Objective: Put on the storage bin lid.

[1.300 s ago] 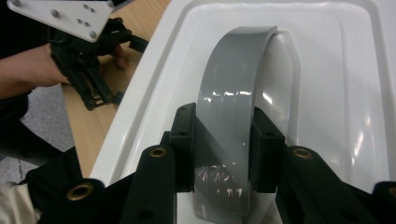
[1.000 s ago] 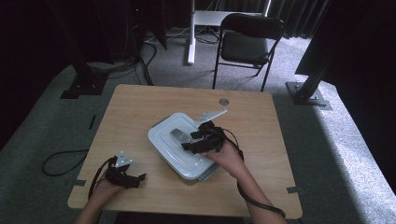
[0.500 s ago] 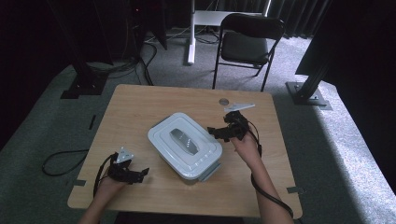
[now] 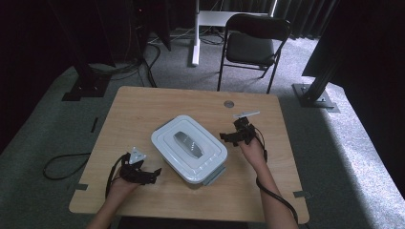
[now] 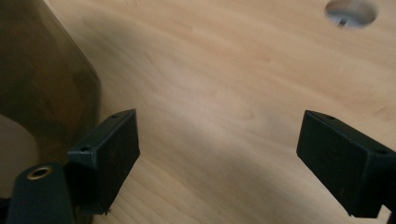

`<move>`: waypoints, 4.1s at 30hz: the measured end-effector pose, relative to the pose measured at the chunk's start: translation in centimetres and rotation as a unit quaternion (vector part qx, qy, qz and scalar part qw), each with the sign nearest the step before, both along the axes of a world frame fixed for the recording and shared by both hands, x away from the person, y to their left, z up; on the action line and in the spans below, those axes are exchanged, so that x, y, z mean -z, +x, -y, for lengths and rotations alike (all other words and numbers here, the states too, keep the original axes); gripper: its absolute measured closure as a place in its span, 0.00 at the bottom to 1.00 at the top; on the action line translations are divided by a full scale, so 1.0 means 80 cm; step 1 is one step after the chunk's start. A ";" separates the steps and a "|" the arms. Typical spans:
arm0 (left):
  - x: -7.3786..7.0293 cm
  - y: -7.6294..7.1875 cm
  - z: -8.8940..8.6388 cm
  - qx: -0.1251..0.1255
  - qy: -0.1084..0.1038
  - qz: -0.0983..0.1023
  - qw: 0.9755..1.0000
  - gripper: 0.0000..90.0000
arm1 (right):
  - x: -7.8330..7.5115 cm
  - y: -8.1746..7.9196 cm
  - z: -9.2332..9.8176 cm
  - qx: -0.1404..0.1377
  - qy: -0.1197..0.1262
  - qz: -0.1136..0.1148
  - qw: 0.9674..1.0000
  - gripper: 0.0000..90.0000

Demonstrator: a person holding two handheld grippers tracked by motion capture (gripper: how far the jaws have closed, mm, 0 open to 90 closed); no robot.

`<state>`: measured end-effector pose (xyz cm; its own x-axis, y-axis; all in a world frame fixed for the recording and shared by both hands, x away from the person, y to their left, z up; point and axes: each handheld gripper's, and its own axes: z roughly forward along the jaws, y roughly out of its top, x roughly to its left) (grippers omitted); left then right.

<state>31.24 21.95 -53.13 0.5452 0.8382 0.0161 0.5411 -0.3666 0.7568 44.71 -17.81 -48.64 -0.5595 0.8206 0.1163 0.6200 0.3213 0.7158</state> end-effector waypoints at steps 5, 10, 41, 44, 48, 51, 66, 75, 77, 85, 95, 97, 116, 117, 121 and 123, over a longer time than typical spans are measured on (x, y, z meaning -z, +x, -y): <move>0.001 0.009 0.018 0.011 -0.002 -0.001 1.000 0.01 | 0.027 -0.004 -0.005 -0.014 0.001 -0.020 1.000 0.14; -0.001 0.015 0.025 0.015 -0.003 -0.003 1.000 0.02 | 0.038 -0.008 -0.009 -0.030 0.015 -0.036 0.999 0.14; -0.016 0.036 0.036 0.024 0.020 0.003 1.000 0.02 | 0.057 -0.090 -0.014 -0.080 0.056 -0.006 0.995 0.18; -0.016 0.038 0.035 0.025 0.021 0.003 0.999 0.02 | 0.058 -0.094 -0.013 -0.082 0.061 -0.008 0.995 0.19; -0.017 0.043 0.035 0.024 0.023 0.004 0.999 0.02 | 0.062 -0.105 -0.011 -0.092 0.077 -0.014 0.993 0.18; -0.019 0.046 0.035 0.026 0.034 0.008 0.999 0.02 | 0.063 -0.110 -0.012 -0.100 0.078 -0.015 0.992 0.18; -0.018 0.054 0.021 0.012 0.031 0.010 0.999 0.02 | 0.068 -0.123 -0.030 -0.122 0.082 -0.018 0.989 0.15; 0.001 0.051 0.012 0.038 0.021 0.005 0.999 0.02 | 0.075 -0.116 -0.021 -0.079 0.037 0.011 0.996 0.14; 0.002 0.049 0.009 0.037 0.010 0.007 0.999 0.02 | 0.073 -0.114 -0.014 -0.064 0.048 0.020 0.997 0.14; -0.009 0.041 0.001 0.033 -0.009 0.027 0.999 0.02 | 0.065 -0.116 -0.006 -0.046 0.060 0.042 0.996 0.14; -0.006 0.030 -0.016 0.019 -0.017 0.029 0.999 0.02 | 0.066 -0.125 0.015 0.005 0.063 0.075 0.995 0.14; -0.005 0.028 -0.019 0.016 -0.018 0.031 0.999 0.01 | 0.069 -0.128 0.021 0.017 0.059 0.076 0.995 0.14; 0.015 0.009 -0.057 -0.022 -0.016 0.021 0.999 0.02 | 0.086 -0.151 0.080 0.090 0.048 0.072 0.992 0.14; 0.015 0.009 -0.057 -0.022 -0.016 0.021 0.999 0.02 | 0.086 -0.151 0.080 0.090 0.048 0.072 0.992 0.14; 0.018 0.004 -0.062 -0.026 -0.012 0.019 0.999 0.02 | 0.085 -0.158 0.090 0.102 0.048 0.076 0.991 0.14; 0.018 0.002 -0.065 -0.028 -0.011 0.020 0.999 0.02 | 0.086 -0.161 0.095 0.108 0.048 0.076 0.990 0.14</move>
<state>31.42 27.13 -54.60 0.4962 0.8680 0.0192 0.5295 -0.3201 0.7856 31.86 -25.39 -55.51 -0.3894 0.9123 0.1268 0.5499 0.1199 0.8266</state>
